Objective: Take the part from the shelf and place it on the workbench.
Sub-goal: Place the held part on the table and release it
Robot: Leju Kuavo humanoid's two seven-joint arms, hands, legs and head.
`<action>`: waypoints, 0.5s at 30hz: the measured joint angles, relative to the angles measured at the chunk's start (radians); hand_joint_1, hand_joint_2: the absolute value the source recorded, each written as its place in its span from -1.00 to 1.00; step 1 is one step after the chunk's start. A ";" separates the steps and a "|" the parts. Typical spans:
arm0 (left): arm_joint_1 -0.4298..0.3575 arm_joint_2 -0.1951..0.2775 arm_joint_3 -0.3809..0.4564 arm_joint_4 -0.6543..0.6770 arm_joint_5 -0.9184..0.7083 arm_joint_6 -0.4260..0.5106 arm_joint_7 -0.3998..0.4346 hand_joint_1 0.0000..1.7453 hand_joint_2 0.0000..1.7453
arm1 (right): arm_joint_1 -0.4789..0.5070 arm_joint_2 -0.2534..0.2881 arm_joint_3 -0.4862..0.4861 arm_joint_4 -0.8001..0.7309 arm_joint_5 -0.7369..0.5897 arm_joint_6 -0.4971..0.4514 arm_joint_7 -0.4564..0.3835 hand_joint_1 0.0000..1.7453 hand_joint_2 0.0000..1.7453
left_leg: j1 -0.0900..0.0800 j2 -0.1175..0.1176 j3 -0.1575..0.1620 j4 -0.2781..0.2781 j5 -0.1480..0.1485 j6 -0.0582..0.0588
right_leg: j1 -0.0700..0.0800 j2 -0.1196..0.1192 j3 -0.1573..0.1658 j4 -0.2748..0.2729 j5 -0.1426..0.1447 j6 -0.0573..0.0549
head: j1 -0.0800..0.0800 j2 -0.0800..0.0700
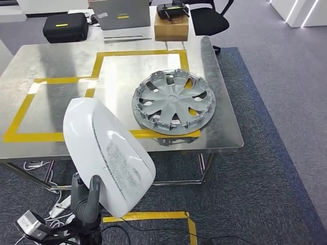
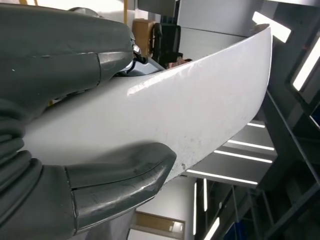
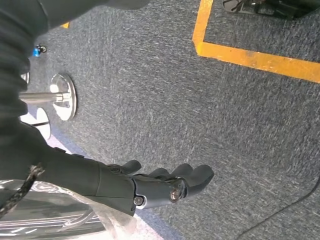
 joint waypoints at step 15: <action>-0.002 -0.007 0.001 0.000 0.020 0.013 0.019 1.00 1.00 | -0.003 -0.001 0.000 0.000 0.001 -0.002 0.003 -1.00 1.00 | 0.005 -0.004 0.088 -0.149 0.022 0.016 | -0.016 -0.004 -0.112 0.131 -0.008 0.064 | 0.009 0.000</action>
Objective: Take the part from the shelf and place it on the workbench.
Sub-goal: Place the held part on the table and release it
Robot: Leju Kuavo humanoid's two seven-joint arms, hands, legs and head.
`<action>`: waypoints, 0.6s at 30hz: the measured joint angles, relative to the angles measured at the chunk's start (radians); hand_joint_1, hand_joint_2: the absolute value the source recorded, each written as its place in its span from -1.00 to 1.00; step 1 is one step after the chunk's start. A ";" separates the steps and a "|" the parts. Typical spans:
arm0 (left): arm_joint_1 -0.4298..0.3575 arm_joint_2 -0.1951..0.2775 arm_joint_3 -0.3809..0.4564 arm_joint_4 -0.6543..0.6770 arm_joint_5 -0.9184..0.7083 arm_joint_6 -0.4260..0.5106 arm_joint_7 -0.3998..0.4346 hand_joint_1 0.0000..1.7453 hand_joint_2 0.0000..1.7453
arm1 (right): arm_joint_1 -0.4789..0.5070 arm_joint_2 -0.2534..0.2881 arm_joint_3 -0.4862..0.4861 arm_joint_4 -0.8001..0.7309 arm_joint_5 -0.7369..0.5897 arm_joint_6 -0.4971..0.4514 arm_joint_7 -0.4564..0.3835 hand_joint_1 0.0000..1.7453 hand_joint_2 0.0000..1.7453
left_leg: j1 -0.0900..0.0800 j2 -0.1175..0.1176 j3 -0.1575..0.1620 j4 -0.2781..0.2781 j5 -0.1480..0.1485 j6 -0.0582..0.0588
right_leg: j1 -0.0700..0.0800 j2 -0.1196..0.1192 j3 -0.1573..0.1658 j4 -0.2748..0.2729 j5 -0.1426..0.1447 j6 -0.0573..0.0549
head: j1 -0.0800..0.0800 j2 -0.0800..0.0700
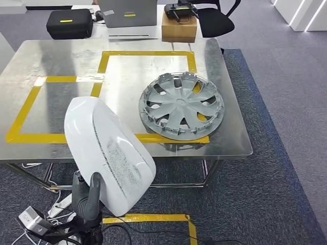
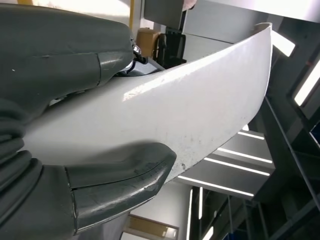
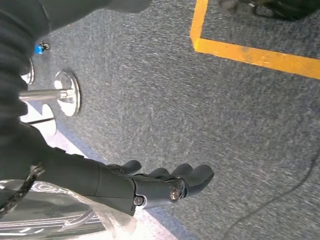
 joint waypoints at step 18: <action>-0.001 -0.001 0.003 0.000 0.004 0.013 0.014 1.00 1.00 | 0.002 0.001 0.000 0.000 -0.001 0.001 -0.001 -1.00 1.00 | -0.006 0.002 -0.008 0.035 -0.003 -0.019 | 0.007 0.004 0.073 -0.122 0.031 -0.047 | -0.012 0.000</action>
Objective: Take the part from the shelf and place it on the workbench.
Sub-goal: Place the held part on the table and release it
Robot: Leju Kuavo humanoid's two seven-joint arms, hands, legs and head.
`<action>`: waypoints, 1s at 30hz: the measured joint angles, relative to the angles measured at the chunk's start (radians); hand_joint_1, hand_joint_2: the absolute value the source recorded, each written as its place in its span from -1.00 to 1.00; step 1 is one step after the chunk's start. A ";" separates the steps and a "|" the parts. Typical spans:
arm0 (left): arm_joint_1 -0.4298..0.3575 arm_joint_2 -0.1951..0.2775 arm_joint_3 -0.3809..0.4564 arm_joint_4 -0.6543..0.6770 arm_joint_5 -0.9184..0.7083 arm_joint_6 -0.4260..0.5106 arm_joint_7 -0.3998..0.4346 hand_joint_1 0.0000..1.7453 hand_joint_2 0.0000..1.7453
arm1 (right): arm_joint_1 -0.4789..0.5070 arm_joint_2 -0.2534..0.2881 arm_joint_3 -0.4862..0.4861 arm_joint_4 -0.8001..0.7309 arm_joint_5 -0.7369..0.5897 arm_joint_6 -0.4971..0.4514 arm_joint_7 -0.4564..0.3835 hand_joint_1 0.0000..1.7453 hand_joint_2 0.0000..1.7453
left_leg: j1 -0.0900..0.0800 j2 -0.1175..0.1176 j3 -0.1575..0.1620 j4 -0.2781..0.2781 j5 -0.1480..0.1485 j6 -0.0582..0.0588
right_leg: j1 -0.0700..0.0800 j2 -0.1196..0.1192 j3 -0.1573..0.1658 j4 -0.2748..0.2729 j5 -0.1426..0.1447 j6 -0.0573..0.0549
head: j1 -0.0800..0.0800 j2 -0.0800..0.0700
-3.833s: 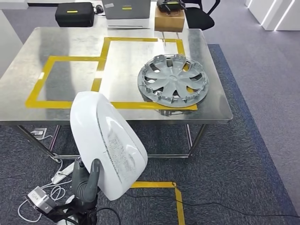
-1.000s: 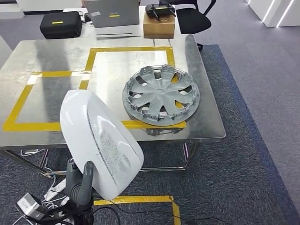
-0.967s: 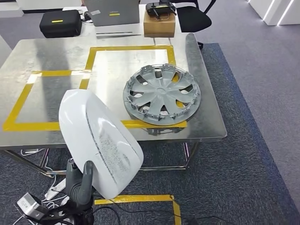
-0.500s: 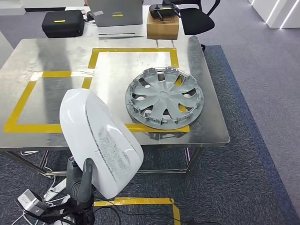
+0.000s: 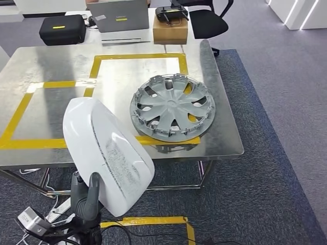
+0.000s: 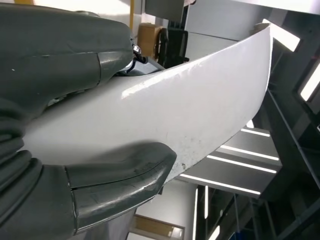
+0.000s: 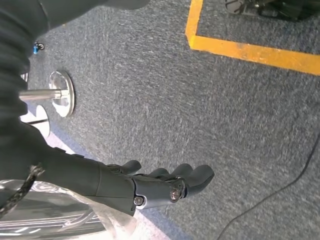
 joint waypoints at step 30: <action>-0.633 -0.014 -0.056 0.377 -0.463 0.203 0.270 1.00 1.00 | -0.073 0.012 0.125 -0.003 0.078 0.104 0.033 -1.00 1.00 | 0.005 0.000 -0.024 0.007 0.022 -0.013 | -0.004 -0.003 -0.026 -0.004 0.032 0.002 | -0.007 0.000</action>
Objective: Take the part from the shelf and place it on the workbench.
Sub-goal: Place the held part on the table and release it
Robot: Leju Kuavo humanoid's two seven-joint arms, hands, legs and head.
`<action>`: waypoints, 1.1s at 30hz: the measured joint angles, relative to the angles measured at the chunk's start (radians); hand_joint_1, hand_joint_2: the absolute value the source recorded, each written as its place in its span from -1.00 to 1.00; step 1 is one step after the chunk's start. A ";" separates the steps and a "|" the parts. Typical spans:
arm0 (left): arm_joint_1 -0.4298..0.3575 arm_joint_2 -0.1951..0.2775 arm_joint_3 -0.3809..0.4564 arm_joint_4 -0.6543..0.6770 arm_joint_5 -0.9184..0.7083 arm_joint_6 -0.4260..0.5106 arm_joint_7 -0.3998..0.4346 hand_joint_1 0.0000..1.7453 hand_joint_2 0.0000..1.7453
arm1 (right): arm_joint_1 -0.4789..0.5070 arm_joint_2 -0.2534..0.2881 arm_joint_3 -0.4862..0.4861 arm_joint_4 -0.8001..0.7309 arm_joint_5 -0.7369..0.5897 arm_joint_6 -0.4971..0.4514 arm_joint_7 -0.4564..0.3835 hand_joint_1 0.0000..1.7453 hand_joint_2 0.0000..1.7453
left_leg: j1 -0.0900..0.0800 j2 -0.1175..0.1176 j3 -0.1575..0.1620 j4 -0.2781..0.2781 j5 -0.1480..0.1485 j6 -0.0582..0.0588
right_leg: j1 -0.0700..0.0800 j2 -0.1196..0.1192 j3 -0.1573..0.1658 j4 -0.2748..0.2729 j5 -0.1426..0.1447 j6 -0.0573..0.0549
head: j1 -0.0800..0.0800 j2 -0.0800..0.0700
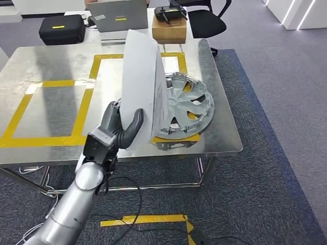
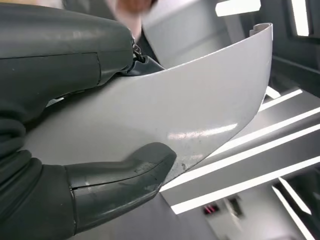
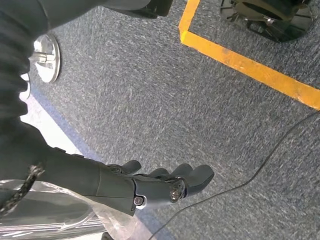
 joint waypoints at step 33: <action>-0.556 0.105 -0.262 0.908 -1.063 0.109 0.448 1.00 1.00 | 0.002 0.001 0.083 -0.001 -0.046 0.035 -0.002 -1.00 1.00 | -0.003 0.000 -0.022 -0.036 0.022 0.003 | 0.000 0.002 -0.030 -0.003 0.022 0.012 | 0.004 0.000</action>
